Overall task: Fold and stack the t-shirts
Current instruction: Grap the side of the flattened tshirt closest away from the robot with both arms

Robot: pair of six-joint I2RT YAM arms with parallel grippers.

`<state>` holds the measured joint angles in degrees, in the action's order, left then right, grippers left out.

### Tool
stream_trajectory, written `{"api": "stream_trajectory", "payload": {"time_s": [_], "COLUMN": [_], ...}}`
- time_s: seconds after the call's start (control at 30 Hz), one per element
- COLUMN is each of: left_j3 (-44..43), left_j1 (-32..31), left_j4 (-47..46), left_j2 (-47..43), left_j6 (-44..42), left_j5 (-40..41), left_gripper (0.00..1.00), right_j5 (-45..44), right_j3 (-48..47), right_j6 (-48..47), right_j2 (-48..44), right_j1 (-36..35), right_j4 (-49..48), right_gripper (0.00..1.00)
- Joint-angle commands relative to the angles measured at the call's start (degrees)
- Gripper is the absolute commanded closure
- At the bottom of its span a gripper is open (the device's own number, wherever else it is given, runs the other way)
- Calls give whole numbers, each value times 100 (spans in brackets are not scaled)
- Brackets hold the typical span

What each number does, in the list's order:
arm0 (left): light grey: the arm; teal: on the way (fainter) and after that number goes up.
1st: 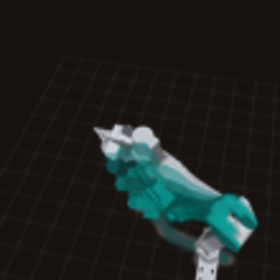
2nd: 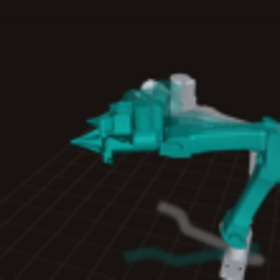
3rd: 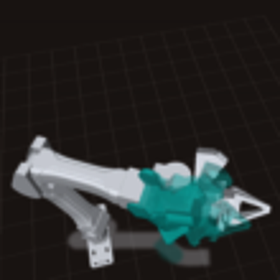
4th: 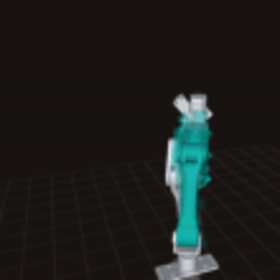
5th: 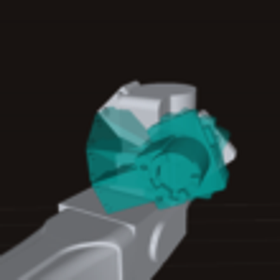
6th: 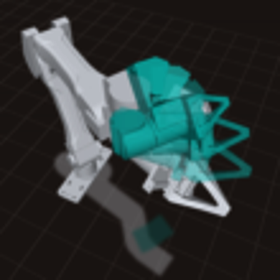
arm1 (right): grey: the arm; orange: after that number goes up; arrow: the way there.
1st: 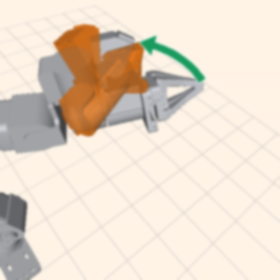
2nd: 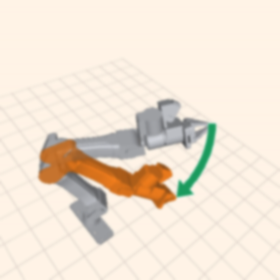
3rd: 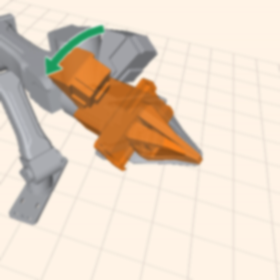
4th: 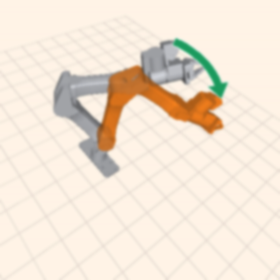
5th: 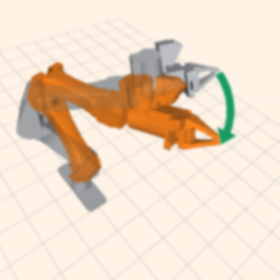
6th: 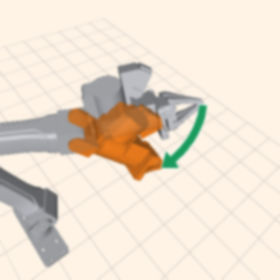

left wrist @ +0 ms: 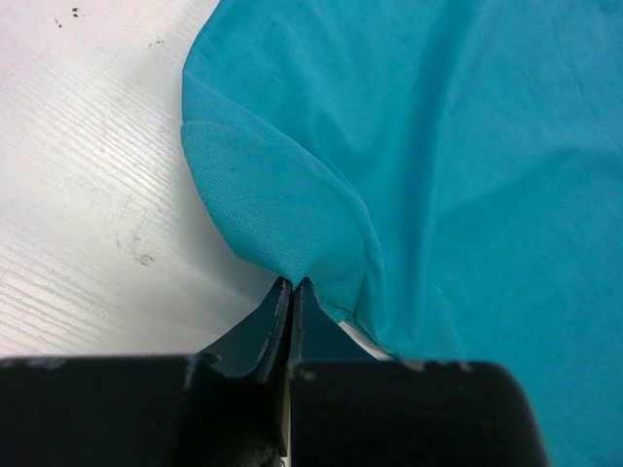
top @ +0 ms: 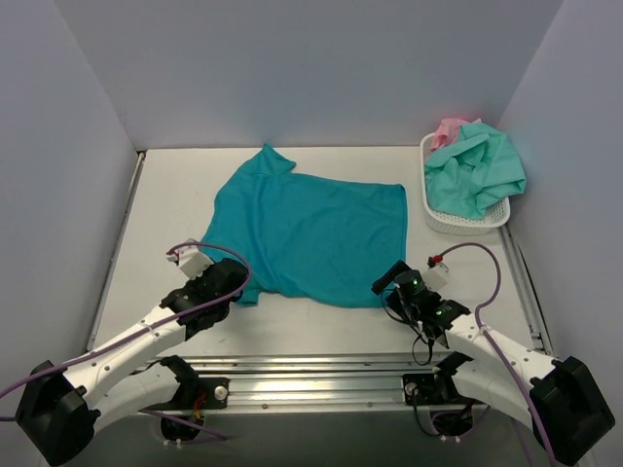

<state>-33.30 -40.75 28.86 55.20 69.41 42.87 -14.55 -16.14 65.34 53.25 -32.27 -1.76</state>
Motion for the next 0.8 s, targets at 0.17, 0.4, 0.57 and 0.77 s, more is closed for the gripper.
{"api": "stream_trajectory", "payload": {"time_s": [0.17, 0.4, 0.57, 0.77], "left_j3": [-54, -19, -1, 8], "left_j1": [41, 41, 41, 41], "left_j4": [-56, -47, -65, -153], "left_j2": [-27, -106, -88, 8], "left_j6": [213, 222, 240, 240], "left_j5": [134, 142, 142, 116], "left_gripper": [98, 98, 98, 98], "right_j5": [31, 31, -83, -329], "right_j3": [278, 278, 217, 59], "right_j6": [-30, -30, 5, 66], "right_j2": [370, 300, -130, -894], "right_j1": [19, 28, 10, -16], "right_j4": [-369, -361, 61, 905], "right_gripper": [11, 40, 71, 93]}}
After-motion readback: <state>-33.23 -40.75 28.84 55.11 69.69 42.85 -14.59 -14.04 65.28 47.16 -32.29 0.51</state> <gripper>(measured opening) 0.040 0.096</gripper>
